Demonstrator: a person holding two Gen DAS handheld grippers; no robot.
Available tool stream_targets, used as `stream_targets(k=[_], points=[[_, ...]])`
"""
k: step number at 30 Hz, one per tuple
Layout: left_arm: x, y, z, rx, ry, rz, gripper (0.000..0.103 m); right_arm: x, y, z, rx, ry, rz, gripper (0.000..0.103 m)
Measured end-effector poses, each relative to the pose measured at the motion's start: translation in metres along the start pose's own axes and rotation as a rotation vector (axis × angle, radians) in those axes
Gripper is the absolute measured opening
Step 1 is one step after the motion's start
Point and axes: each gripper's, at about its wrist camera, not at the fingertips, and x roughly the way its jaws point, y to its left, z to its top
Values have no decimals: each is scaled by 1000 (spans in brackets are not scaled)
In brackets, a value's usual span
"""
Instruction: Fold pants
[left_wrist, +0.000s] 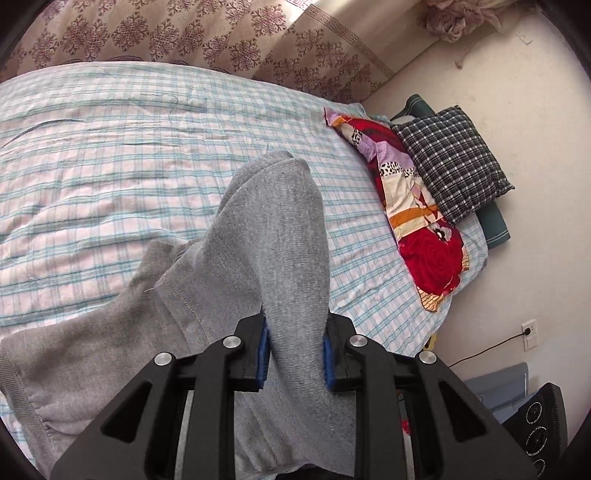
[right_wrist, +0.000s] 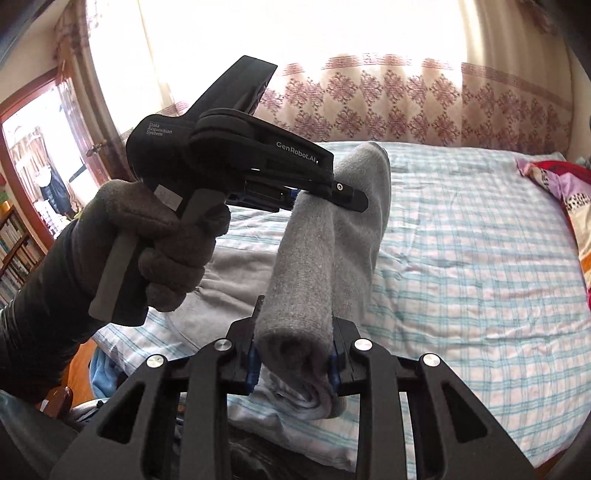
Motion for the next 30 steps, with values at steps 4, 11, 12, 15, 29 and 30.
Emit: stream_targets(k=[4,11,12,15,29,30], points=[[-35,38,-7,-59,-48,-14,22,14,35,16,-56,7,54,27],[-77,105,-27,-140,-96,8,22,55,94,27,-139,66,155,27],[-81,113,-30,-149,-99,14,22,62,100,27,-147,77,169,27],[-92,140,-39,-182,-106,23,22,82,120,25,-168,110,203,27],[-98,241,-83,-341,-108,2,22,153,165,13,-236,283,306,27],[-98,245,-85,-351,-109,1,22,157,166,11,-241,291,311,27]])
